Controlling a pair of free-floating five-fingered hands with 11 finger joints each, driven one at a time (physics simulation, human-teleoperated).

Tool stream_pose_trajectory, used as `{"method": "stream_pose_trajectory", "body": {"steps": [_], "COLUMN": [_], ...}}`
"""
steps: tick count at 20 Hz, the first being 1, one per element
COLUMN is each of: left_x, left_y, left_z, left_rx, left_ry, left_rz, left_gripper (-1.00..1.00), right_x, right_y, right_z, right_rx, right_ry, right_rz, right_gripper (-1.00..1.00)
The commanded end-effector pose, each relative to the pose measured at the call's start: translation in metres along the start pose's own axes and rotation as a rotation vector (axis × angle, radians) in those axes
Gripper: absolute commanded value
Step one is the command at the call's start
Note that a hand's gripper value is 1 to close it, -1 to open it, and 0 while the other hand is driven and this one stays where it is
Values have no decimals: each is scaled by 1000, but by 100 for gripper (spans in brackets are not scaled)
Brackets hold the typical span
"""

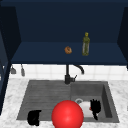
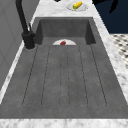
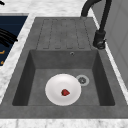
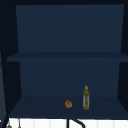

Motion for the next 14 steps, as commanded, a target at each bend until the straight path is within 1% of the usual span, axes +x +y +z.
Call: {"method": "stream_pose_trajectory", "body": {"steps": [1,2,3,6,10,14], "left_x": [0,0,0,0,0,0], "left_y": [0,0,0,0,0,0], "left_z": [0,0,0,0,0,0], "left_rx": [0,0,1,2,2,3], "left_ry": [0,0,1,1,2,2], "left_rz": [0,-1,-1,-2,-3,-4], "left_gripper": [0,0,0,0,0,0], "right_x": [10,12,13,17,25,32], "right_y": [-5,-7,-7,-6,-5,-15], "right_z": [-30,-38,-47,-72,-106,-137], "right_rx": [19,38,42,9,5,-25], "right_ry": [-7,-19,-21,0,0,16], "right_rz": [-14,-14,-12,1,1,13], "right_gripper": [-100,-100,-100,-100,-100,-100]}}
